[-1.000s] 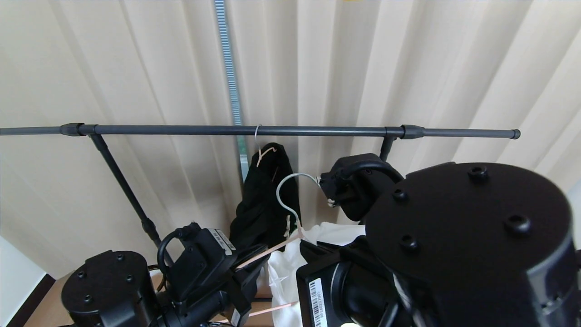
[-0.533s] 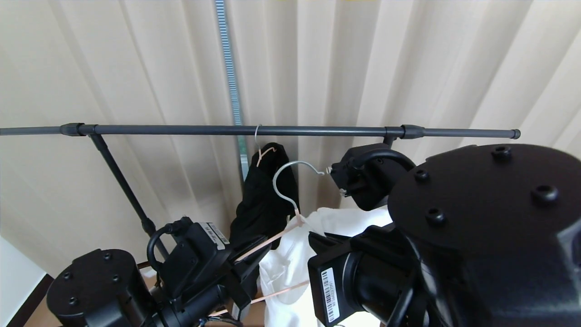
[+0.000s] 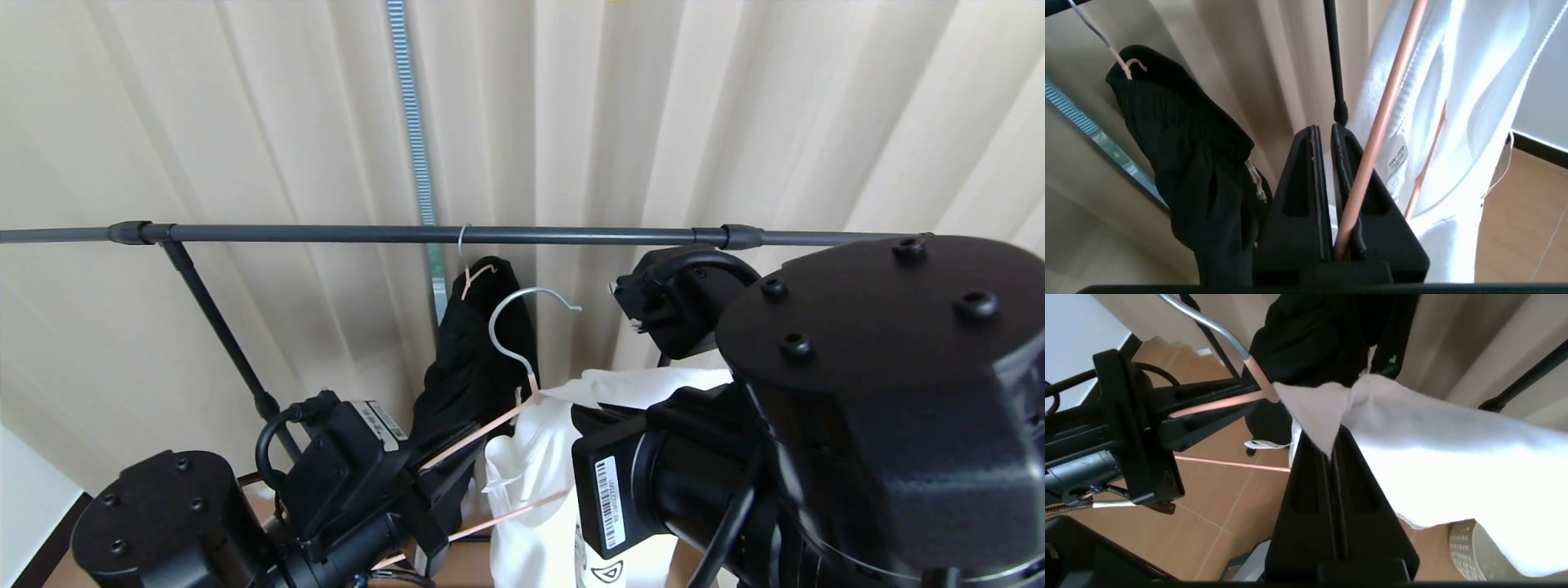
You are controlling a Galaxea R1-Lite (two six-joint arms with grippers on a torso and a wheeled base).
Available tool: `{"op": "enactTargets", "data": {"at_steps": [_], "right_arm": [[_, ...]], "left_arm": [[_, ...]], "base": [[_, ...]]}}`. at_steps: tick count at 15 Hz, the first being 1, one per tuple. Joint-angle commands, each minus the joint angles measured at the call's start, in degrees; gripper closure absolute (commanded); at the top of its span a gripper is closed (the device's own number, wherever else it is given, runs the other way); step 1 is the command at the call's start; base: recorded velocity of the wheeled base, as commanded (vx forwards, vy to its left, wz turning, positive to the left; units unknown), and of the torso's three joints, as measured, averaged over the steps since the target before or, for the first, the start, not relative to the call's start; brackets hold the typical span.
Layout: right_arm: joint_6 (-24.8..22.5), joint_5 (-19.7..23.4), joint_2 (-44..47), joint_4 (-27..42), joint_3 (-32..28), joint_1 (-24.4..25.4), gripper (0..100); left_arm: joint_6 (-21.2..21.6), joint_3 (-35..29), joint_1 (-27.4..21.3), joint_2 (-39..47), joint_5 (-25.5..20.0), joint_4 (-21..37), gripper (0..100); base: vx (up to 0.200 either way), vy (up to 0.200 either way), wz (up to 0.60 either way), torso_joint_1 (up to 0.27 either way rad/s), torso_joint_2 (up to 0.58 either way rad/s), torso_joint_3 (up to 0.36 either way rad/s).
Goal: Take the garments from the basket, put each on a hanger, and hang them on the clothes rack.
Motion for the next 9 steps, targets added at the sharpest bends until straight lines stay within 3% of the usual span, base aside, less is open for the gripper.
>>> {"op": "enactTargets", "data": {"at_steps": [1,3,4,9], "right_arm": [[-0.1,0.0,0.1,-0.2,0.5,0.0,100],[-0.2,0.0,0.1,-0.1,0.6,0.0,100],[-0.2,0.0,0.0,0.0,0.6,0.1,0],[-3.1,0.1,-1.1,0.6,2.0,0.0,0]], "left_arm": [[0.0,0.0,-0.1,0.0,0.0,-0.1,100],[0.0,0.0,-0.1,-0.1,0.1,-0.1,100],[0.0,0.3,-0.1,-0.1,0.0,-0.2,100],[0.1,1.1,-0.1,0.0,-0.1,-2.1,100]], "base": [[0.000,0.000,0.00,0.000,0.00,0.000],[0.000,0.000,0.00,0.000,0.00,0.000],[0.000,0.000,0.00,0.000,0.00,0.000],[0.000,0.000,0.00,0.000,0.00,0.000]]}}
